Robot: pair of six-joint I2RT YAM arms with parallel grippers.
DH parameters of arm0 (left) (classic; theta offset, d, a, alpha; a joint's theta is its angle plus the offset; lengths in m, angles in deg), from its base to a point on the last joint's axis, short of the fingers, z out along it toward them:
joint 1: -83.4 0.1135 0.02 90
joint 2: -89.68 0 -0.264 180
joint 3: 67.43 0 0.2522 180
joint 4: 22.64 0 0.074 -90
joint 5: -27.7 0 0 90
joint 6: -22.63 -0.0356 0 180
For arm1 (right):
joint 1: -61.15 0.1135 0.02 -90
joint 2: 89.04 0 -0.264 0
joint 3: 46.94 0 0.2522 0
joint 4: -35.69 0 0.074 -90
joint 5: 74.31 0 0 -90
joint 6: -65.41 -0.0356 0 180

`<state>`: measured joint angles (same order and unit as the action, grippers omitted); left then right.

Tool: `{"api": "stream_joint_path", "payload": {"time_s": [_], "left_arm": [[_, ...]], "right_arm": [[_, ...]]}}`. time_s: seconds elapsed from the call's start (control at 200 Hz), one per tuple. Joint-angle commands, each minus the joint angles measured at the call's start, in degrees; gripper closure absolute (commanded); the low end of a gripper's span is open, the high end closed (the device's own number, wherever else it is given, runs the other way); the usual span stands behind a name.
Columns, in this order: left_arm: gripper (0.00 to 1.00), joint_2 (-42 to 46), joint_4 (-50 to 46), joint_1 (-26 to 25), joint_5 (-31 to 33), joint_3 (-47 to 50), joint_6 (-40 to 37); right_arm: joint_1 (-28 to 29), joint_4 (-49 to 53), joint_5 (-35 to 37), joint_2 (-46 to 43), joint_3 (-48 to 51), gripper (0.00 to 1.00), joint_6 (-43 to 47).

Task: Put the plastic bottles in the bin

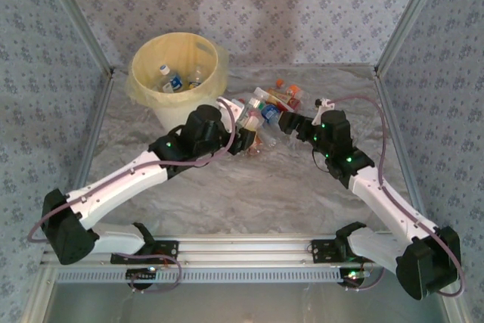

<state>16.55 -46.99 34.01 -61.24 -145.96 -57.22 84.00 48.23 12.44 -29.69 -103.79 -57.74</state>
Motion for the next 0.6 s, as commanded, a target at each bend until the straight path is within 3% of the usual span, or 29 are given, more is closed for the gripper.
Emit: {"api": "stream_joint_path", "payload": {"time_s": [0.0, 0.225, 0.595], "left_arm": [[0.48, 0.7, 5.0, 2.0, -4.7, -4.6, -2.3], [0.49, -0.4, 5.9, 6.3, -7.3, -11.5, -3.0], [0.48, -0.9, 5.7, 13.2, -8.0, -21.9, -4.8]], "right_arm": [[0.1, -5.6, -4.6, -1.6, 1.0, 0.00, 1.5], [0.7, -13.9, -6.2, -4.7, 4.1, 0.00, 1.5], [0.7, -12.3, -5.0, -5.0, 3.8, 0.00, 1.5]]}}
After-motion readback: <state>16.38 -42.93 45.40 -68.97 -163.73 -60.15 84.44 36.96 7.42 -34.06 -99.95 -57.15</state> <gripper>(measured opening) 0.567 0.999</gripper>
